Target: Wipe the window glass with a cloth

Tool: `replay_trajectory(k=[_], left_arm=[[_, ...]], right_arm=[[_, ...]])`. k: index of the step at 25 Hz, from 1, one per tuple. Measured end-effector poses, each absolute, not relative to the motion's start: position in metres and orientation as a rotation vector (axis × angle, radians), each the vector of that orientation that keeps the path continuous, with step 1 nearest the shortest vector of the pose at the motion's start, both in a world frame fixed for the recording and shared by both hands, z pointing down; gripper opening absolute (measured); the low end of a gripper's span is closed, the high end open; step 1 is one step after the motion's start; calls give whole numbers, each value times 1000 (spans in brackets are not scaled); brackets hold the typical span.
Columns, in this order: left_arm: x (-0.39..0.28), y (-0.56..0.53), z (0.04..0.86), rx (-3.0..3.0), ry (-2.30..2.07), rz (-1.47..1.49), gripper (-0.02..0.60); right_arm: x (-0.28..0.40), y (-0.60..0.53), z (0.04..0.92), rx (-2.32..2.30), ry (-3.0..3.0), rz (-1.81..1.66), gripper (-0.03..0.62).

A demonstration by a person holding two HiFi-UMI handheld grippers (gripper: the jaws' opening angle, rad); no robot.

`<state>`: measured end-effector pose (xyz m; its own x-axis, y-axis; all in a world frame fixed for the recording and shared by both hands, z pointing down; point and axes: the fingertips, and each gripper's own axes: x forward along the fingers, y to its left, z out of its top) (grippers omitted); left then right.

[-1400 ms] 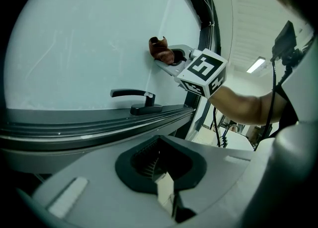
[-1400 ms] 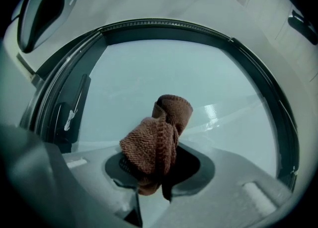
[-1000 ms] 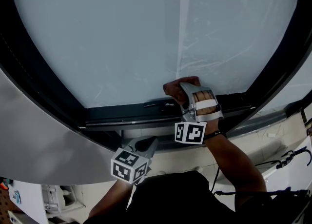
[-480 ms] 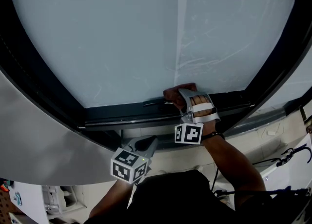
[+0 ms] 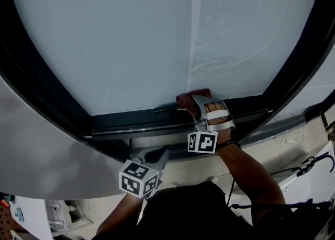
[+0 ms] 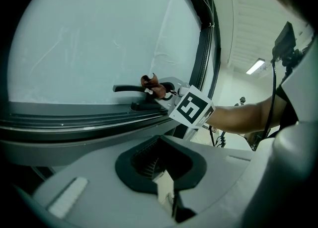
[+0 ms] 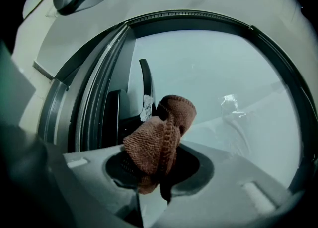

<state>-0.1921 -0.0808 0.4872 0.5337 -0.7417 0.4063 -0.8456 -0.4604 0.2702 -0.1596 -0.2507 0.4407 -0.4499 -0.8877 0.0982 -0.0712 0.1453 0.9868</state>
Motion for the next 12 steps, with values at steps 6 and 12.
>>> replay_trajectory(k=[6, 12], left_arm=[[-192, -73, 491, 2325, -1304, 317, 17], [-197, -52, 489, 2288, -1380, 293, 17]], right_arm=[[-160, -251, 440, 951, -1685, -1383, 92], [-159, -252, 444, 902, -1718, -1358, 95]])
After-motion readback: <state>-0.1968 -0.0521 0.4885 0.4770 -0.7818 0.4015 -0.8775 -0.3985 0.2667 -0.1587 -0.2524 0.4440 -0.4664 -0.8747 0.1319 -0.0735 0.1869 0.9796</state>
